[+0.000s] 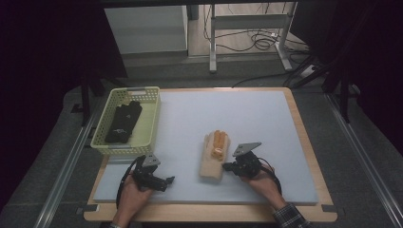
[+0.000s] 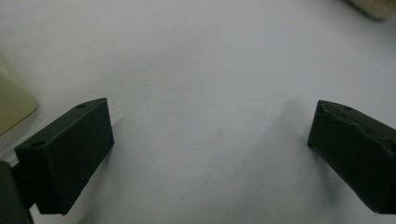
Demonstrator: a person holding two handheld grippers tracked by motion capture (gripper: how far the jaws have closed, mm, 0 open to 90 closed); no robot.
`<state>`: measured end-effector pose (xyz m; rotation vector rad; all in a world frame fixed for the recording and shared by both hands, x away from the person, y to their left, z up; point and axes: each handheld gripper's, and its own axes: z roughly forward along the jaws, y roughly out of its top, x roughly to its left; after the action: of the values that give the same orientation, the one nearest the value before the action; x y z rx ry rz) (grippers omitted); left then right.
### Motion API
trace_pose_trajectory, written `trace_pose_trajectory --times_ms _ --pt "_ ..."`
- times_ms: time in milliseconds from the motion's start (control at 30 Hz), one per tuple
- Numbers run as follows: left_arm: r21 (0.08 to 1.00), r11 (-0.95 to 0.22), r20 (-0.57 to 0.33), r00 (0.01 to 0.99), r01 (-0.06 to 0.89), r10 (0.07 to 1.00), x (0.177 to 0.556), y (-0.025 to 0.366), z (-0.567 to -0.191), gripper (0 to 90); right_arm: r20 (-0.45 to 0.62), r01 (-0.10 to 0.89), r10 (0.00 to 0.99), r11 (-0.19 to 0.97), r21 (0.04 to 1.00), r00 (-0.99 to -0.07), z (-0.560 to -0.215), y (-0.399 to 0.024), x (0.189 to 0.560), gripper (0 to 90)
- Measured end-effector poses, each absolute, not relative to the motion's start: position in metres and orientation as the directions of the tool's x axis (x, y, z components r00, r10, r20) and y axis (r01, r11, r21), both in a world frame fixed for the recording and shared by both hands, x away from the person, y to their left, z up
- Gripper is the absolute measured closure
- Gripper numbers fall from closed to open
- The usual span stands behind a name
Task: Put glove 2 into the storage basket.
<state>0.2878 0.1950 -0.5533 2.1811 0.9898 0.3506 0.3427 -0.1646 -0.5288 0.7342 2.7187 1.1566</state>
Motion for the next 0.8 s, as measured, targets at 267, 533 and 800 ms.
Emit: trace_pose_trajectory --times_ms 267,533,800 --pt "0.698 -0.459 -0.041 0.670 0.550 0.741 0.288 0.195 -0.553 0.3 0.076 0.373 0.460 0.599 0.709 -0.884 -0.530 -0.151 0.341 88.0" --pt "0.698 -0.459 -0.041 0.671 0.550 0.741 0.288 0.195 -0.553 0.4 0.057 0.356 0.459 0.600 0.716 -0.887 -0.532 -0.132 0.341 87.9" --pt "0.698 -0.459 -0.041 0.671 0.550 0.740 0.288 0.195 -0.553 0.4 0.048 0.348 0.459 0.596 0.724 -0.887 -0.534 -0.115 0.344 87.6"
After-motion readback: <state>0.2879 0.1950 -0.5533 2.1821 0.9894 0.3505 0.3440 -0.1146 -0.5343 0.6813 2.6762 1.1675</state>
